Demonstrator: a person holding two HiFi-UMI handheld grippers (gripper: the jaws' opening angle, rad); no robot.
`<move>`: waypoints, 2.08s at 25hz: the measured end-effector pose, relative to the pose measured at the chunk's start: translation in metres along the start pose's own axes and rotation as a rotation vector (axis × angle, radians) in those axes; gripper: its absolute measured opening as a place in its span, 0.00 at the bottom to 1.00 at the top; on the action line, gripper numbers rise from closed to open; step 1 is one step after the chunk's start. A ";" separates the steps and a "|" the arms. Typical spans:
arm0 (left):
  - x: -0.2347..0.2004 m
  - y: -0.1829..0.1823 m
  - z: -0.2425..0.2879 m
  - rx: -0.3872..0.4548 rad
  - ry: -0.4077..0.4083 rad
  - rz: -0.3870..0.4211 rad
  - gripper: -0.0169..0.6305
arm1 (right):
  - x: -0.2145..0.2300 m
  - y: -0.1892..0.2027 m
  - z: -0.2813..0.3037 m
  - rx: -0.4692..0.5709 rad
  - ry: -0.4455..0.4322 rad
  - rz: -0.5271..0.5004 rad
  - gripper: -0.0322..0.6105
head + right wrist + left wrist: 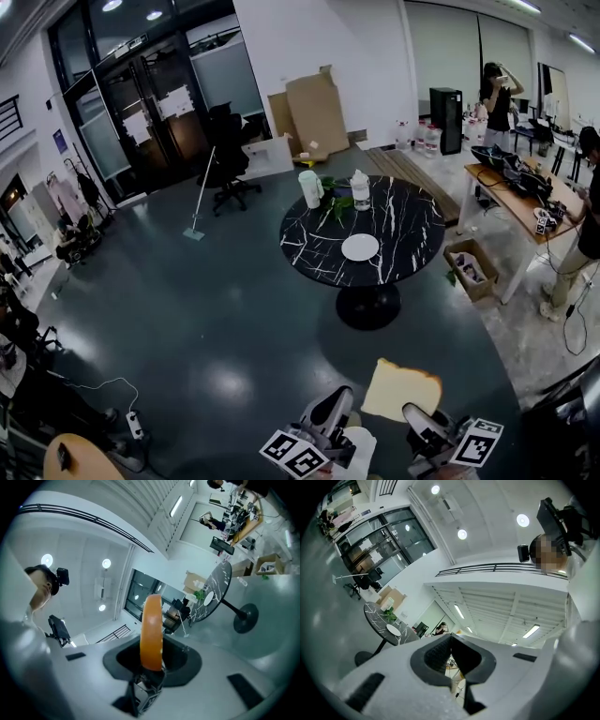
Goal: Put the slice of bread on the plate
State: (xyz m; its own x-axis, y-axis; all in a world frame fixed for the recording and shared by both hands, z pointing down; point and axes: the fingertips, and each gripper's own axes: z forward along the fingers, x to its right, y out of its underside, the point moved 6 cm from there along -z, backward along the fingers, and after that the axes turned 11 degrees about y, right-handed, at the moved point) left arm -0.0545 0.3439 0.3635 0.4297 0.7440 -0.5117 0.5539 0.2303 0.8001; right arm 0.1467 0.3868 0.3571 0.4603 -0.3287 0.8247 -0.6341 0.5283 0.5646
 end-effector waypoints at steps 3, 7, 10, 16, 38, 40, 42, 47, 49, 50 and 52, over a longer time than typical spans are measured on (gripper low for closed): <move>-0.026 -0.007 0.020 0.009 0.005 -0.019 0.04 | 0.011 -0.014 0.023 0.007 0.021 0.008 0.20; -0.062 -0.026 0.050 0.018 0.017 -0.028 0.04 | 0.016 -0.036 0.061 0.003 0.027 -0.003 0.20; -0.090 -0.038 0.069 0.013 0.019 -0.030 0.04 | 0.022 -0.052 0.093 0.006 0.025 -0.005 0.20; -0.147 -0.056 0.097 -0.006 0.003 -0.049 0.04 | 0.041 -0.075 0.151 -0.001 0.046 0.006 0.19; -0.284 -0.088 0.165 -0.041 0.023 -0.099 0.04 | 0.085 -0.128 0.283 -0.007 0.112 -0.025 0.19; -0.292 -0.087 0.169 -0.040 0.019 -0.100 0.04 | 0.091 -0.131 0.291 -0.014 0.112 -0.022 0.19; -0.300 -0.088 0.176 -0.037 0.012 -0.098 0.04 | 0.097 -0.135 0.302 -0.027 0.110 -0.018 0.19; -0.323 -0.094 0.197 -0.039 -0.002 -0.083 0.04 | 0.113 -0.151 0.336 -0.069 0.085 -0.011 0.19; -0.332 -0.093 0.206 -0.049 0.000 -0.081 0.04 | 0.118 -0.158 0.347 -0.087 0.073 -0.016 0.19; -0.337 -0.093 0.211 -0.053 -0.002 -0.080 0.04 | 0.122 -0.163 0.352 -0.092 0.070 -0.020 0.19; -0.346 -0.092 0.222 -0.053 -0.008 -0.081 0.04 | 0.131 -0.172 0.360 -0.100 0.072 -0.020 0.19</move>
State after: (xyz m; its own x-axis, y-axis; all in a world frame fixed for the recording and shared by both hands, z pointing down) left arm -0.0959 -0.0741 0.3972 0.3909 0.7165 -0.5778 0.5485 0.3228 0.7714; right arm 0.0926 -0.0292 0.3806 0.5183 -0.2847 0.8064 -0.5606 0.5990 0.5718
